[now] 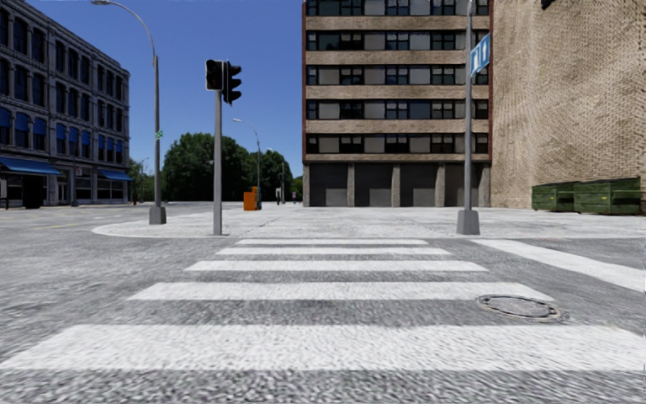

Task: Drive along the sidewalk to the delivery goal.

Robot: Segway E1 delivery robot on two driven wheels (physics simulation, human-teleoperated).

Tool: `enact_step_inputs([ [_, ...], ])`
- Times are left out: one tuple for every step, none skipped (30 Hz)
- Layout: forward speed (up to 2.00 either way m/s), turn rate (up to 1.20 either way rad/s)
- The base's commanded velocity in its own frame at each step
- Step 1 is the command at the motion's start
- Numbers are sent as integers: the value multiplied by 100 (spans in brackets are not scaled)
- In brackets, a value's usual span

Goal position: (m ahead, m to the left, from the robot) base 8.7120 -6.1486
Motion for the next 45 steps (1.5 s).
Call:
enact_step_inputs([
  [200, -9],
  [200, -2],
  [200, 0],
  [200, 0],
  [200, 0],
  [200, 0],
  [200, 0],
  [200, 0],
  [200, 0],
  [200, 0],
  [200, 0],
  [200, 0],
  [200, 0],
  [200, 0],
  [200, 0],
  [200, 0],
  [200, 0],
  [200, 0],
  [200, 0],
  [200, 0],
  [200, 0],
  [200, 0],
  [200, 0],
  [200, 0],
  [200, 0],
  [200, 0],
  [200, 0],
  [200, 0],
  [200, 0],
  [200, 0],
  [200, 0],
  [200, 0],
  [200, 0],
  [200, 0],
  [200, 0],
  [200, 0],
  [200, 0],
  [200, 0],
  [200, 0],
  [200, 0],
  [200, 0],
  [200, 0],
  [200, 0],
  [200, 0],
  [200, 0],
])
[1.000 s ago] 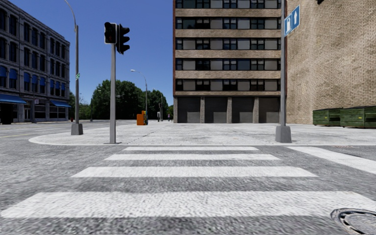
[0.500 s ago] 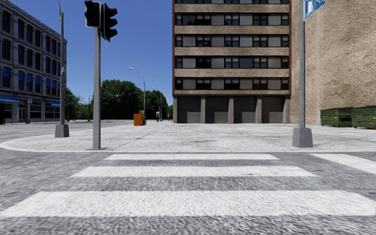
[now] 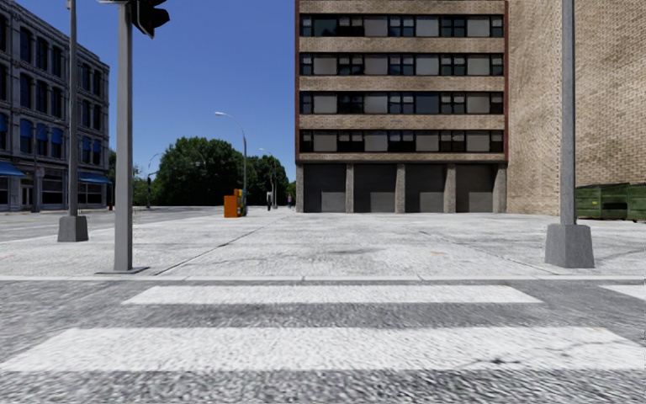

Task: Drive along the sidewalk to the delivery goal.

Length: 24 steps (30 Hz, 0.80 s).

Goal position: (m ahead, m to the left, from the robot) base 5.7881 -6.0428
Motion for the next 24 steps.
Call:
enact_step_inputs([
  [200, 0],
  [200, 0],
  [200, 0],
  [200, 0],
  [200, 0],
  [200, 0],
  [200, 0],
  [200, 0],
  [200, 0],
  [200, 0],
  [200, 0],
  [200, 0],
  [200, 0],
  [200, 0],
  [198, 0],
  [189, 0],
  [186, 0],
  [183, 0],
  [177, 0],
  [170, 0],
  [165, 0],
  [165, 0],
  [160, 0],
  [155, 0],
])
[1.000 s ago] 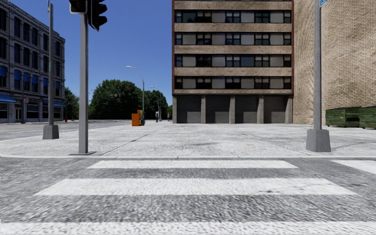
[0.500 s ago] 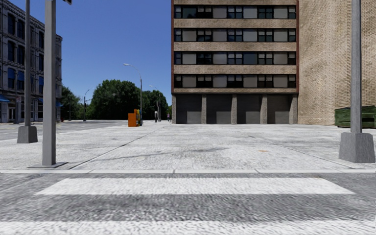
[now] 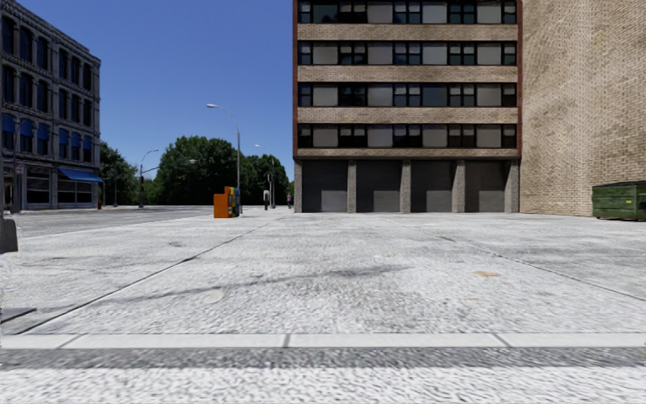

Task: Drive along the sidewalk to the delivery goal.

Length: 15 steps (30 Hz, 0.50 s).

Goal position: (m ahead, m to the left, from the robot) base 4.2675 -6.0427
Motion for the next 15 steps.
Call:
enact_step_inputs([
  [151, 0],
  [148, 0],
  [145, 0],
  [144, 0],
  [144, 0],
  [141, 0],
  [135, 0],
  [133, 0],
  [132, 0],
  [132, 0],
  [132, 0],
  [132, 0],
  [132, 0],
  [132, 0],
  [132, 0],
])
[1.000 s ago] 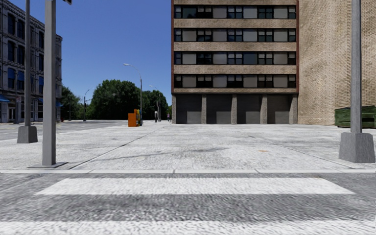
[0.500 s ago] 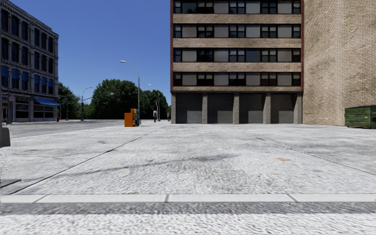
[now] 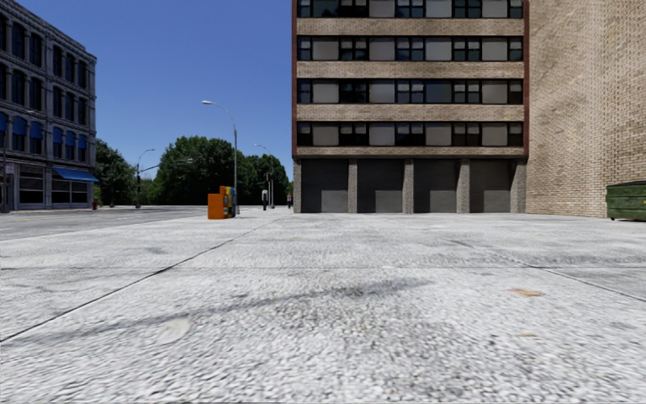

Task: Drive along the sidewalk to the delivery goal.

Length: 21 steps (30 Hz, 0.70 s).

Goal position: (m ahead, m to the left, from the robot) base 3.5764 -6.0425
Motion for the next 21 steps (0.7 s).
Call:
enact_step_inputs([
  [132, 0],
  [132, 0],
  [132, 0],
  [132, 0],
  [132, 0],
  [132, 0],
  [132, 0],
  [132, 0],
  [132, 0],
  [132, 0],
  [132, 0],
  [132, 0],
  [132, -2],
  [132, -5],
  [132, -11],
  [132, -22],
  [132, -34],
  [132, -34],
  [132, -45],
  [132, -55],
  [132, -64],
])
